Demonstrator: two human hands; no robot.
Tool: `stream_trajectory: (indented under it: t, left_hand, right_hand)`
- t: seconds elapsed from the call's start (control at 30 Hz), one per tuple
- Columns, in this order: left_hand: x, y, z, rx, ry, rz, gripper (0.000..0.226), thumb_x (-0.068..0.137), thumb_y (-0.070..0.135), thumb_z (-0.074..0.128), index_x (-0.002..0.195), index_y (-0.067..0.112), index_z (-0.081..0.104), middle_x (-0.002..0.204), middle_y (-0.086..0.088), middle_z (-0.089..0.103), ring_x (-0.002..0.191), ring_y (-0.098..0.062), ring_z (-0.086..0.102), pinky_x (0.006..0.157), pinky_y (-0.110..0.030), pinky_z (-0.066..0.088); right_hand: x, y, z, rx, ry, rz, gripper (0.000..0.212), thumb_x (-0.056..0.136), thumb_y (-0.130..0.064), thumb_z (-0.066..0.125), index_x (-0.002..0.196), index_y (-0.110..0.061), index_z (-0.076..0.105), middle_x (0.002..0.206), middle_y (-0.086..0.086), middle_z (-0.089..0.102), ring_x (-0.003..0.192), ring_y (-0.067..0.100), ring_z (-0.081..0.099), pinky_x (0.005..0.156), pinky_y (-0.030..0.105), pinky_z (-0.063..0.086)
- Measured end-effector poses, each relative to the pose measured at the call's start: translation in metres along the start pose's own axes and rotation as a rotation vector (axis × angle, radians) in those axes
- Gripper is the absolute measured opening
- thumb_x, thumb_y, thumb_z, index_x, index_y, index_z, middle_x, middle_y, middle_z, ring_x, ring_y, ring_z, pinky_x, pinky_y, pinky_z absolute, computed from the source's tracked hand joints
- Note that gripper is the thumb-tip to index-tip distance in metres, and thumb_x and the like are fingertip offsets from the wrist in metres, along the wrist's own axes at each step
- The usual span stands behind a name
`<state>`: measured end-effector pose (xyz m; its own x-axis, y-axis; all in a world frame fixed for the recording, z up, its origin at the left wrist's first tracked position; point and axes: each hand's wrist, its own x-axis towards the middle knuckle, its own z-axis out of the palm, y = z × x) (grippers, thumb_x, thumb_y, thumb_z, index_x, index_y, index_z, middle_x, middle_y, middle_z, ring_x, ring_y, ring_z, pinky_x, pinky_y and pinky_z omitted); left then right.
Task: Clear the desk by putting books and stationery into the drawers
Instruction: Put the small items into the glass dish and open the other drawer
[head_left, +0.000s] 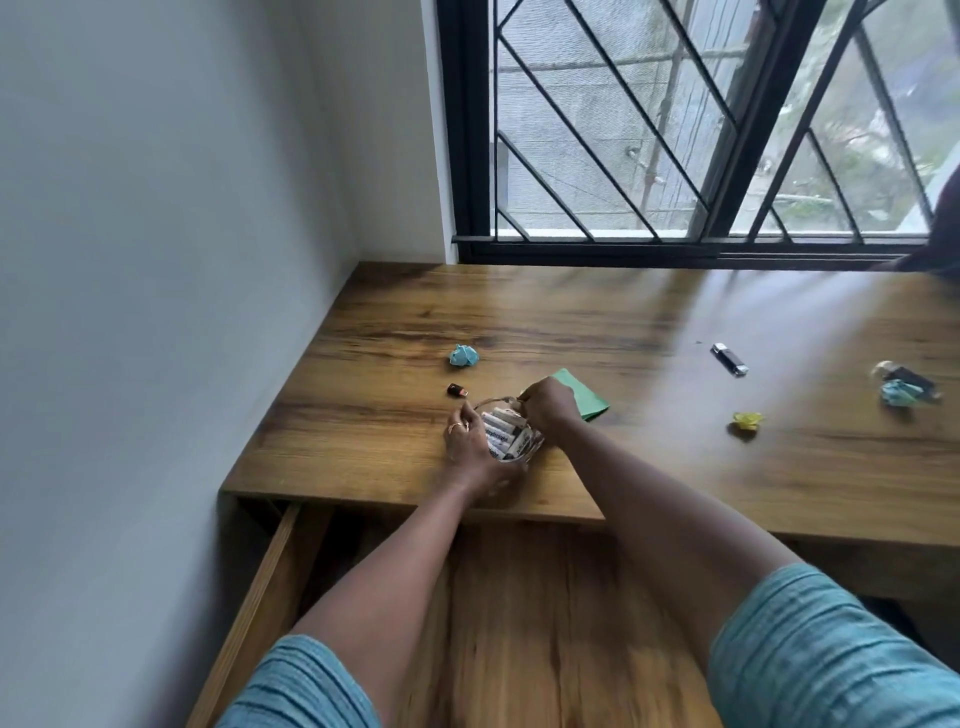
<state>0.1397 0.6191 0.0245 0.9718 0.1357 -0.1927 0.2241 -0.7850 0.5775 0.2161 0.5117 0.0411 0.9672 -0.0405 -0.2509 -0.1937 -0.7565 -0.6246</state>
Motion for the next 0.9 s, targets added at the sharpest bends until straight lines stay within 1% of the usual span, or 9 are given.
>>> stream_trajectory:
  t: [0.07,0.17,0.27,0.4,0.5,0.6,0.77,0.83,0.9]
  left_hand:
    - [-0.006,-0.001,0.0,0.002,-0.018,0.016,0.128,0.068,0.04,0.081,0.15,0.002,-0.01,0.157,-0.017,0.0,0.145,-0.029,0.008,0.119,-0.033,0.016]
    - [-0.022,0.002,-0.003,-0.009,-0.041,0.045,0.132,0.067,0.038,0.082,0.148,0.0,-0.016,0.158,-0.018,-0.001,0.147,-0.029,0.003,0.119,-0.032,0.013]
    - [-0.042,0.006,-0.006,-0.014,-0.026,0.07,0.136,0.064,0.039,0.084,0.147,-0.001,-0.016,0.157,-0.017,0.009,0.145,-0.027,0.013,0.117,-0.029,0.019]
    - [-0.078,0.008,-0.005,-0.019,-0.064,0.086,0.14,0.061,0.038,0.086,0.147,-0.001,-0.018,0.155,-0.018,0.017,0.143,-0.026,0.019,0.116,-0.03,0.023]
    - [-0.116,0.015,0.005,-0.028,-0.127,0.095,0.141,0.062,0.035,0.086,0.146,-0.002,-0.021,0.152,-0.019,0.023,0.142,-0.026,0.022,0.117,-0.029,0.023]
    - [-0.159,0.027,0.029,-0.034,-0.151,0.114,0.138,0.065,0.033,0.085,0.145,-0.004,-0.021,0.15,-0.021,0.025,0.142,-0.027,0.022,0.115,-0.024,0.02]
    - [-0.224,0.026,0.076,0.0,-0.236,0.133,0.138,0.063,0.029,0.085,0.146,0.0,-0.022,0.151,-0.019,0.018,0.142,-0.027,0.019,0.116,-0.026,0.02]
    - [-0.252,0.029,0.096,0.026,-0.301,0.136,0.138,0.064,0.03,0.085,0.146,0.002,-0.024,0.152,-0.022,0.015,0.143,-0.03,0.016,0.116,-0.028,0.018]
    - [-0.277,0.032,0.114,0.039,-0.345,0.135,0.14,0.064,0.029,0.086,0.145,0.004,-0.026,0.154,-0.024,0.01,0.145,-0.032,0.013,0.117,-0.03,0.017]
  right_hand:
    - [-0.005,0.003,-0.006,-0.054,0.007,-0.029,0.026,0.088,-0.012,0.056,0.108,-0.002,0.069,0.112,0.02,0.067,0.106,0.033,0.061,0.082,0.03,0.049]
    - [-0.017,0.008,-0.012,-0.146,-0.004,-0.079,0.028,0.088,-0.014,0.055,0.111,-0.001,0.067,0.113,0.02,0.066,0.104,0.033,0.062,0.075,0.029,0.046]
    - [-0.036,0.012,-0.019,-0.192,-0.007,-0.105,0.03,0.091,-0.016,0.055,0.114,0.002,0.062,0.115,0.022,0.064,0.105,0.035,0.06,0.067,0.026,0.036]
    - [-0.075,0.025,-0.028,-0.221,-0.043,-0.15,0.027,0.091,-0.009,0.051,0.111,0.004,0.064,0.11,0.024,0.066,0.101,0.035,0.063,0.067,0.029,0.043]
    - [-0.114,0.048,-0.038,-0.234,-0.064,-0.196,0.03,0.089,-0.005,0.052,0.115,0.0,0.066,0.12,0.021,0.063,0.112,0.033,0.058,0.079,0.03,0.046]
    - [-0.158,0.076,-0.049,-0.305,-0.123,-0.207,0.032,0.09,-0.016,0.052,0.117,-0.004,0.066,0.122,0.019,0.063,0.114,0.033,0.058,0.089,0.032,0.047]
    - [-0.23,0.132,-0.051,-0.358,-0.196,-0.131,0.032,0.087,-0.027,0.056,0.109,-0.007,0.069,0.11,0.015,0.068,0.1,0.031,0.065,0.081,0.035,0.054]
    - [-0.259,0.156,-0.053,-0.335,-0.227,-0.068,0.028,0.088,-0.023,0.057,0.107,-0.005,0.068,0.105,0.014,0.069,0.087,0.029,0.068,0.065,0.033,0.057]
    - [-0.282,0.179,-0.051,-0.304,-0.24,-0.006,0.022,0.089,-0.017,0.058,0.105,-0.004,0.065,0.102,0.014,0.067,0.072,0.025,0.065,0.044,0.024,0.052]
